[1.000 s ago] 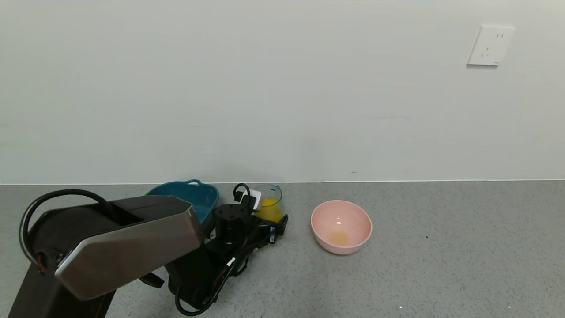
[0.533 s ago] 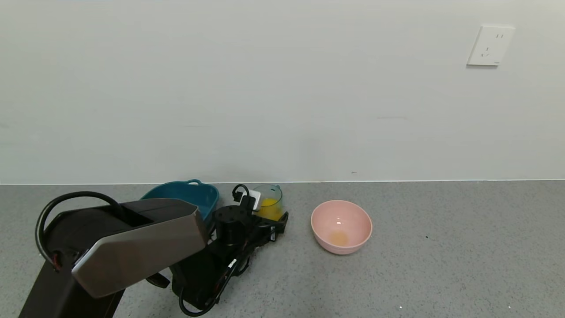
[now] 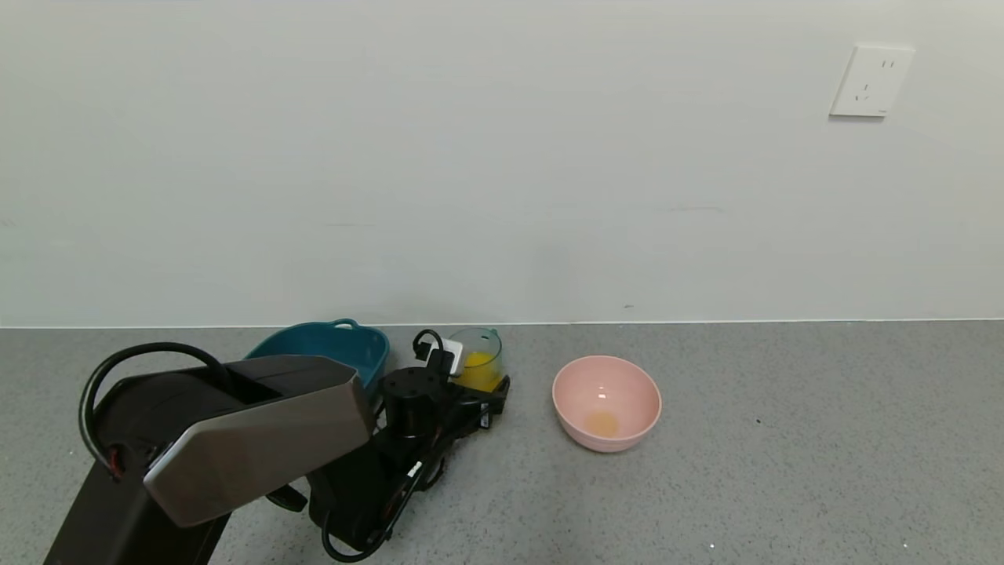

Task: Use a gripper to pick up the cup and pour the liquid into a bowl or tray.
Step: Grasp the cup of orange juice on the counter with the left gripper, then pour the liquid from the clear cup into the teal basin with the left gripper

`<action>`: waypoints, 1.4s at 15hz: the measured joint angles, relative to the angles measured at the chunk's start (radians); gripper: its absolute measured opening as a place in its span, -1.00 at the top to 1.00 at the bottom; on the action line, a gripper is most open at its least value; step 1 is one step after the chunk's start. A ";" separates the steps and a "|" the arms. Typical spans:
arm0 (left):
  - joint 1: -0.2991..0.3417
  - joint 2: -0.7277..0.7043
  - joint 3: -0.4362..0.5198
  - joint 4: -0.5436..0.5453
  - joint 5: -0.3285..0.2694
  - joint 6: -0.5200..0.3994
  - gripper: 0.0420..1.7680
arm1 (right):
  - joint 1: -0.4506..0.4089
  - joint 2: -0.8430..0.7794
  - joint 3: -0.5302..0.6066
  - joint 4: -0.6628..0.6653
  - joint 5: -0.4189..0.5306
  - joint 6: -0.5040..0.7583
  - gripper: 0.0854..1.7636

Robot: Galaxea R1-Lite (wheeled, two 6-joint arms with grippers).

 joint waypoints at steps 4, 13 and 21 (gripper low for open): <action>0.000 -0.001 0.003 0.000 -0.003 -0.001 -0.44 | 0.000 0.000 0.000 0.000 0.000 0.000 -0.94; -0.001 -0.009 0.010 0.001 -0.002 -0.001 -0.43 | 0.000 0.000 0.000 0.000 0.000 0.000 -0.94; 0.000 -0.042 0.022 0.015 -0.002 -0.001 -0.42 | 0.000 0.000 0.000 0.000 0.000 0.000 -0.94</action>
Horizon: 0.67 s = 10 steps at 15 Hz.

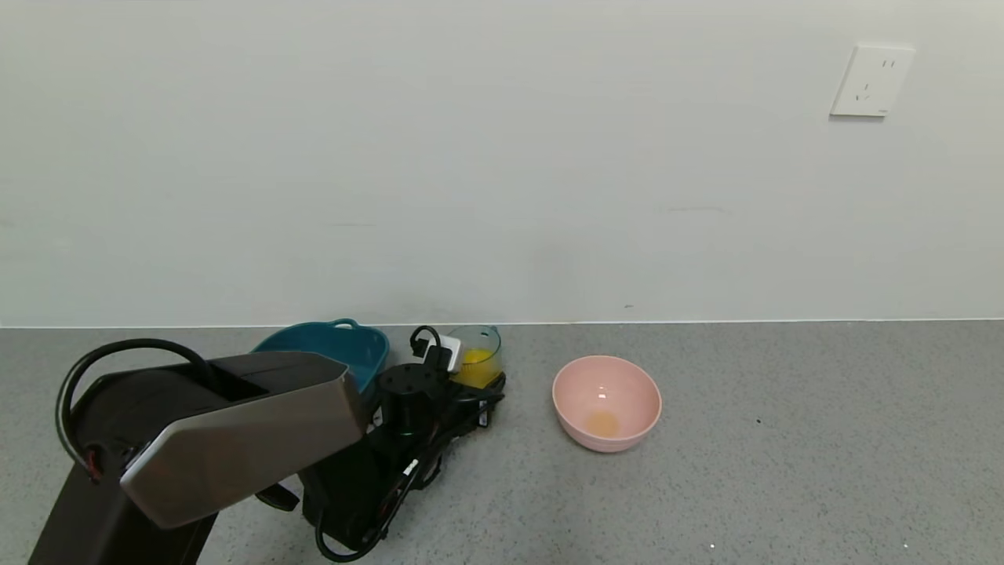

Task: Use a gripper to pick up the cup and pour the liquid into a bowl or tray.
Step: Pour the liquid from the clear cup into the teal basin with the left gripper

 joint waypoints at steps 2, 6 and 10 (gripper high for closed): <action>-0.001 -0.029 0.016 0.015 0.000 0.001 -0.42 | 0.000 0.000 0.000 0.000 0.000 0.000 -0.94; -0.001 -0.141 0.049 0.104 0.001 0.003 -0.42 | 0.000 0.000 0.000 0.000 0.000 0.000 -0.94; 0.014 -0.290 0.068 0.230 0.005 0.009 -0.42 | 0.000 0.000 0.000 0.000 0.000 0.000 -0.94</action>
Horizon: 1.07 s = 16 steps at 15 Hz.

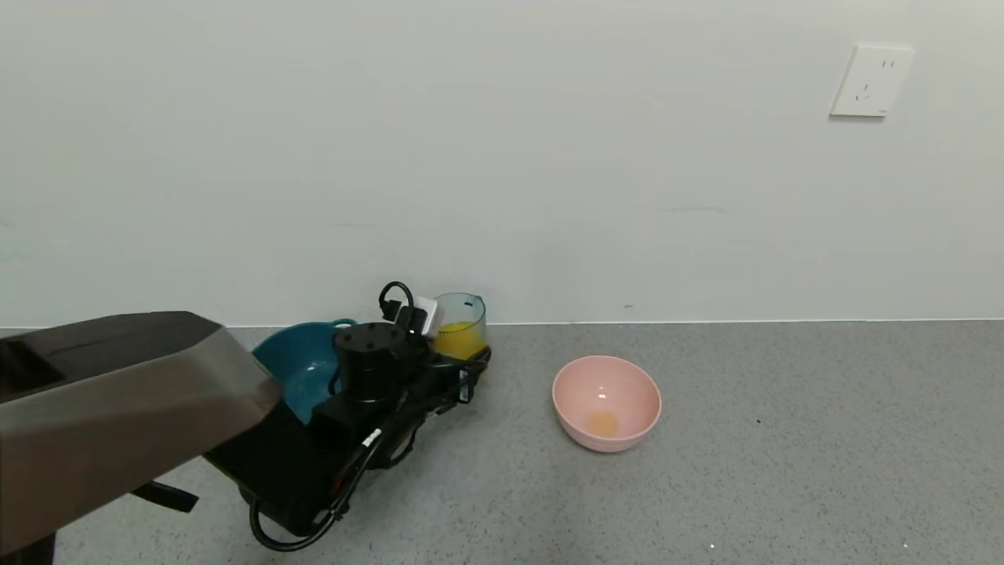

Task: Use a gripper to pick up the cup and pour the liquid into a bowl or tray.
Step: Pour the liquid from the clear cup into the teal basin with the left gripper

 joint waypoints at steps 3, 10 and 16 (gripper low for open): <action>0.031 -0.124 0.001 0.127 0.001 0.004 -0.41 | 0.000 0.000 0.000 0.000 0.000 0.000 -0.94; 0.194 -0.317 0.002 0.269 -0.013 0.061 -0.41 | 0.000 0.000 0.000 0.000 0.000 0.000 -0.94; 0.390 -0.342 0.017 0.280 -0.086 0.090 -0.41 | 0.000 0.000 0.000 0.000 0.000 0.000 -0.94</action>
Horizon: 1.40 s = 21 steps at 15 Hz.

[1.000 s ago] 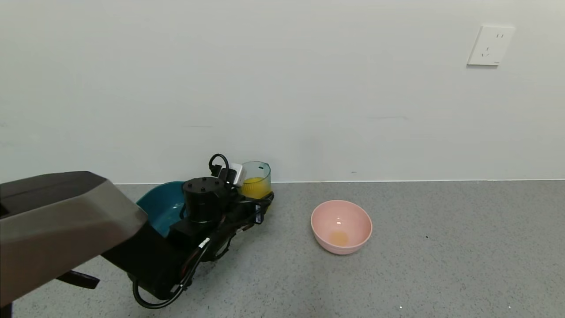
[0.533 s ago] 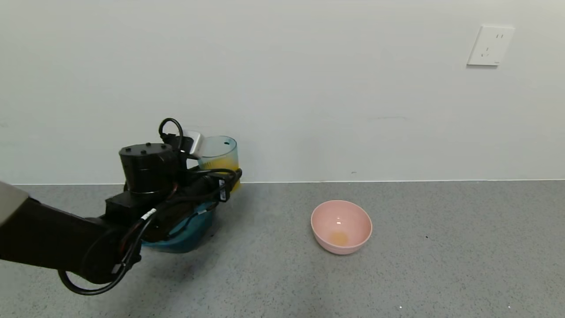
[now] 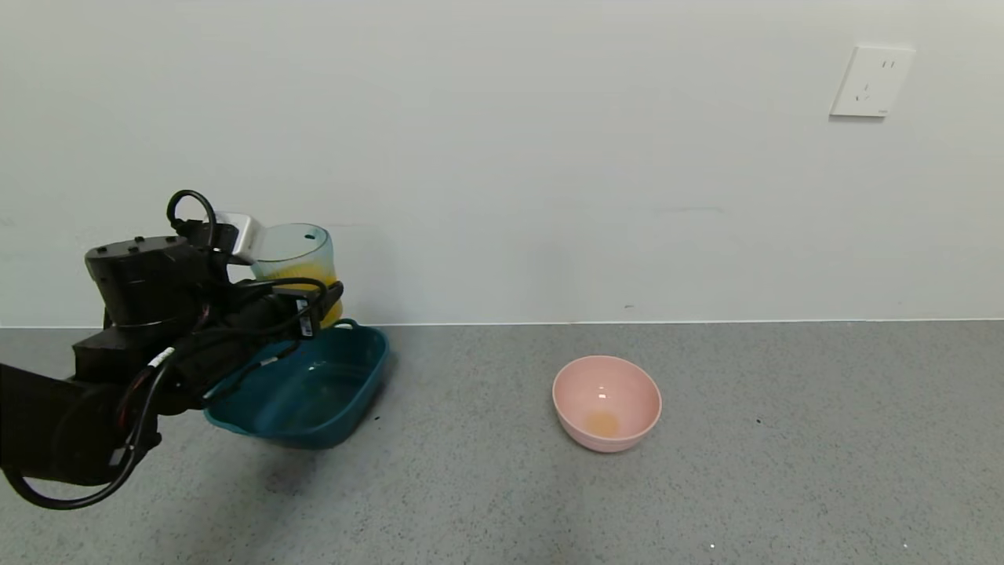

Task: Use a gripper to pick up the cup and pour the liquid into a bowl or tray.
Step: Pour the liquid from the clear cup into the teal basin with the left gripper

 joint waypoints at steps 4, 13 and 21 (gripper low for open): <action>0.101 0.008 0.018 0.003 -0.037 0.085 -0.41 | 0.000 0.000 0.000 0.000 0.000 0.000 -0.94; 0.206 0.031 0.050 -0.012 -0.056 0.251 -0.41 | 0.000 0.000 0.000 0.000 0.000 0.000 -0.94; 0.227 0.052 0.093 -0.018 -0.063 0.375 -0.41 | 0.000 0.000 0.000 0.000 0.000 0.000 -0.94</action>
